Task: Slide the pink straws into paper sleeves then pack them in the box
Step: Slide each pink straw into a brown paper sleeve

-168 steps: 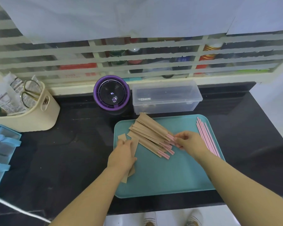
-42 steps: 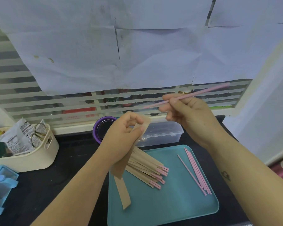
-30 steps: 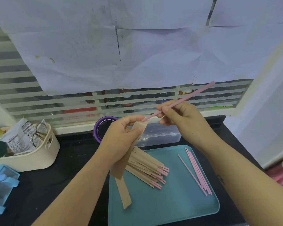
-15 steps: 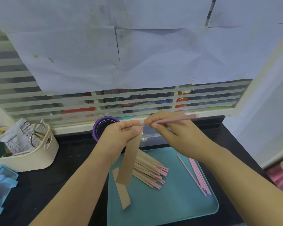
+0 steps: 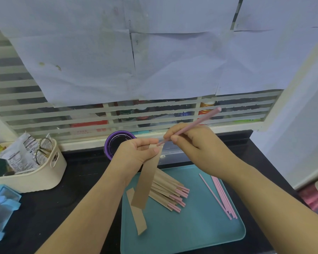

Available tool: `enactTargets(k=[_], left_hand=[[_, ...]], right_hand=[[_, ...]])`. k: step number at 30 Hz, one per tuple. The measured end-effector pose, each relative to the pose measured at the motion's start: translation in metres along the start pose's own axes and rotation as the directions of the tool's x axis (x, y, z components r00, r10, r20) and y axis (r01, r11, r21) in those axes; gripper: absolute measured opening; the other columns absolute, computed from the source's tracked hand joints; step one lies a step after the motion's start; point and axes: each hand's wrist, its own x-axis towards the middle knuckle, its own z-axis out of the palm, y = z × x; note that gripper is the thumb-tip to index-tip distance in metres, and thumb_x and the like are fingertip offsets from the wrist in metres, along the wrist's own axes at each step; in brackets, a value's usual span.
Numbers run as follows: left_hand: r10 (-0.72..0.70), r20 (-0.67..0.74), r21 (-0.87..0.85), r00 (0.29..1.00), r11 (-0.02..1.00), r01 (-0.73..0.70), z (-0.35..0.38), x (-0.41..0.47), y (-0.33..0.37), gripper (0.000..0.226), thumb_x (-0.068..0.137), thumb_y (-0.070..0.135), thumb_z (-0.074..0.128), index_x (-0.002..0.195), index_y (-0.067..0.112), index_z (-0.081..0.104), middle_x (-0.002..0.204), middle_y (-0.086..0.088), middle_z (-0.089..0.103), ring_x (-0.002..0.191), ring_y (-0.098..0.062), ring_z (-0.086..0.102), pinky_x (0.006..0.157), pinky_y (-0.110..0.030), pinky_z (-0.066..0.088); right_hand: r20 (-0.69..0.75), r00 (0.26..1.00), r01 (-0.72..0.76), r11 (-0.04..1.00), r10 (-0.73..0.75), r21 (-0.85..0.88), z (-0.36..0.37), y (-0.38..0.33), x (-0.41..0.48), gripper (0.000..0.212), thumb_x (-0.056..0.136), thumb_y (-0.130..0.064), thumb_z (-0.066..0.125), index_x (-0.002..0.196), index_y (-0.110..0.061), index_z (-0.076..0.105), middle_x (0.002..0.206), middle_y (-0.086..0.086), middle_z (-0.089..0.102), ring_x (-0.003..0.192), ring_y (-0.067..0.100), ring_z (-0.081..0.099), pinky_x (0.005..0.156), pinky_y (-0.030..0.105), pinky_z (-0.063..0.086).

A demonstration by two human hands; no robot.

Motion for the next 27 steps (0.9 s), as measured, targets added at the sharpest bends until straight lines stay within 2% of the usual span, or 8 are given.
enactTargets(k=[5,10,14,18,22,25,27], left_hand=[[0.004,-0.008,-0.007,1.0,1.0,-0.004,0.001,0.0,0.002,0.023,0.082,0.006,0.068,0.102,0.018,0.071,0.097,-0.005,0.075,0.097,-0.023,0.069,0.095,-0.047,0.051],[-0.011,-0.006,-0.072,1.0,0.997,0.01,0.002,-0.001,0.0,0.027,0.083,0.004,0.066,0.11,0.006,0.068,0.099,-0.011,0.074,0.099,-0.027,0.068,0.096,-0.049,0.05],[-0.026,-0.011,-0.08,1.0,0.996,0.025,0.005,0.0,-0.003,0.025,0.083,0.003,0.066,0.109,0.004,0.068,0.098,-0.012,0.074,0.1,-0.026,0.068,0.098,-0.049,0.048],[-0.042,0.008,-0.061,0.999,0.997,0.042,0.004,0.0,-0.006,0.024,0.082,0.005,0.068,0.106,0.007,0.07,0.095,-0.009,0.075,0.098,-0.023,0.069,0.098,-0.044,0.049],[-0.037,0.018,-0.034,0.999,0.999,0.038,0.005,-0.001,-0.008,0.026,0.08,0.006,0.071,0.106,0.008,0.07,0.093,-0.007,0.075,0.096,-0.021,0.07,0.098,-0.042,0.05],[-0.003,0.015,0.021,1.0,1.0,0.003,0.006,-0.002,-0.009,0.025,0.077,0.009,0.075,0.102,0.012,0.071,0.092,-0.005,0.076,0.092,-0.019,0.07,0.094,-0.038,0.052],[0.02,0.014,0.068,1.0,0.997,-0.021,0.007,-0.003,-0.009,0.022,0.076,0.01,0.076,0.096,0.017,0.072,0.089,-0.003,0.075,0.089,-0.016,0.07,0.087,-0.031,0.055]], right_hand=[[-0.001,0.999,0.045,0.998,-0.045,-0.039,0.002,0.0,-0.003,0.022,0.098,-0.017,0.045,0.108,-0.018,0.065,0.09,-0.024,0.054,0.09,-0.01,0.052,0.079,0.001,0.039],[0.034,0.99,0.144,0.98,-0.14,-0.138,0.008,0.001,-0.006,0.022,0.098,-0.014,0.045,0.108,-0.012,0.064,0.097,-0.012,0.054,0.082,-0.004,0.047,0.083,0.003,0.035],[0.05,0.976,0.22,0.955,-0.214,-0.2,0.011,0.007,-0.006,0.02,0.096,-0.013,0.048,0.103,-0.012,0.066,0.098,-0.004,0.063,0.09,-0.007,0.044,0.085,0.006,0.036],[0.086,0.977,0.209,0.953,-0.194,-0.221,0.01,0.006,-0.006,0.021,0.097,-0.015,0.047,0.106,-0.015,0.066,0.101,-0.008,0.061,0.089,-0.007,0.044,0.08,0.005,0.037],[0.135,0.982,0.161,0.964,-0.135,-0.21,0.008,0.003,-0.004,0.023,0.098,-0.018,0.045,0.11,-0.016,0.065,0.097,-0.017,0.051,0.088,-0.006,0.044,0.079,0.003,0.035],[0.16,0.986,0.069,0.986,-0.045,-0.152,0.005,0.002,-0.002,0.023,0.098,-0.018,0.044,0.104,-0.018,0.066,0.096,-0.013,0.059,0.088,0.002,0.053,0.079,0.008,0.04],[0.155,0.988,-0.006,0.998,0.016,-0.063,0.002,0.004,0.002,0.021,0.098,-0.018,0.045,0.098,-0.022,0.065,0.092,-0.013,0.063,0.088,0.001,0.058,0.08,0.01,0.045]])
